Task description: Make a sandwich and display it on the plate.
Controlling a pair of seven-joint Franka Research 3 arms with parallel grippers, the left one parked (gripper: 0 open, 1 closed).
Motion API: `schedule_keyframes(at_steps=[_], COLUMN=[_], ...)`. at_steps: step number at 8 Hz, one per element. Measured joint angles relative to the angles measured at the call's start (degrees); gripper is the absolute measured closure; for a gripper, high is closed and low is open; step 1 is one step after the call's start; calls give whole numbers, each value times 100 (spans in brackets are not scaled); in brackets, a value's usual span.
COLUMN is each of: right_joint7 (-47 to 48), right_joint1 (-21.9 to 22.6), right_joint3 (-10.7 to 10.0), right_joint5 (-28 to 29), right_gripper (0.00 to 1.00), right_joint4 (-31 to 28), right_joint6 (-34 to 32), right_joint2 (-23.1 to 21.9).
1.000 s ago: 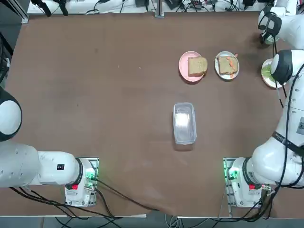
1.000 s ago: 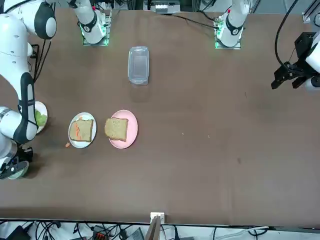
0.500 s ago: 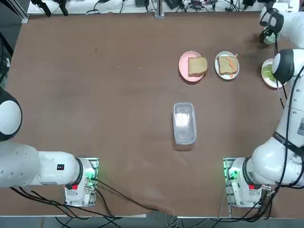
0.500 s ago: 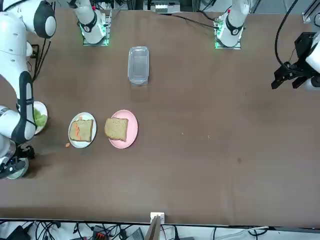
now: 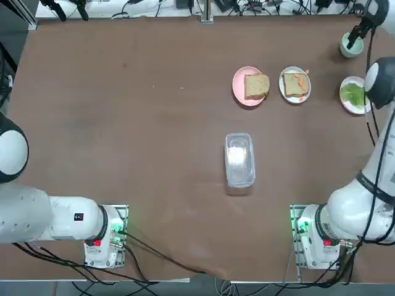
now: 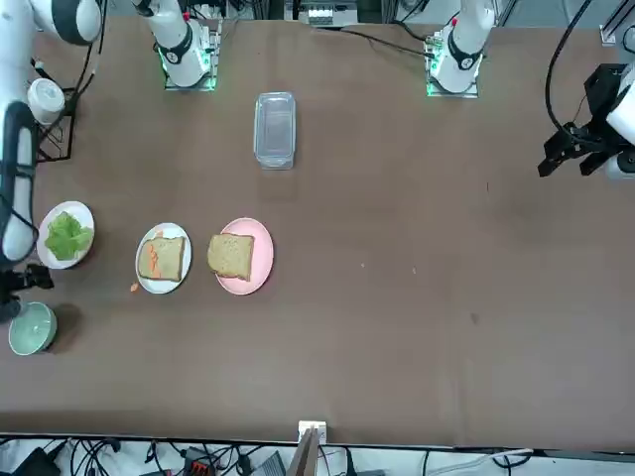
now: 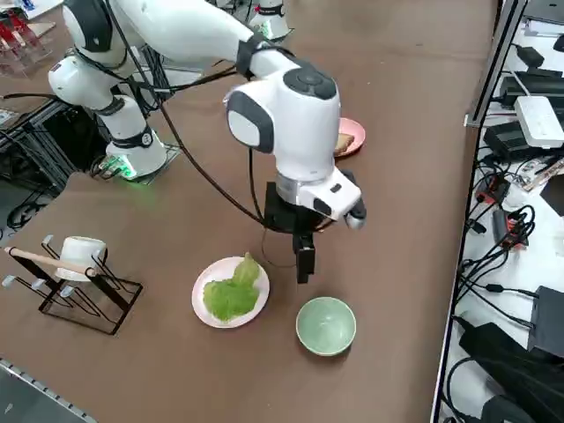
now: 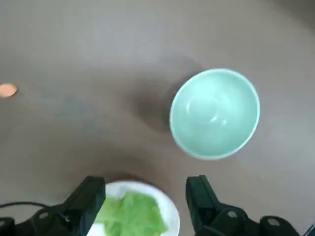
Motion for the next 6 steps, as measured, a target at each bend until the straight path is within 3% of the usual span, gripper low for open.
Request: schedule_keyframes(at_steps=[3, 6], right_joint7=[-28, -109], right_joint1=[-46, -462], right_joint3=[-33, -98], right_joint5=[-2, -8], right_gripper=[0, 4], right_joint4=[-2154, -3803], right_joint6=[1077, 2344], right_joint2=[-1040, -1412])
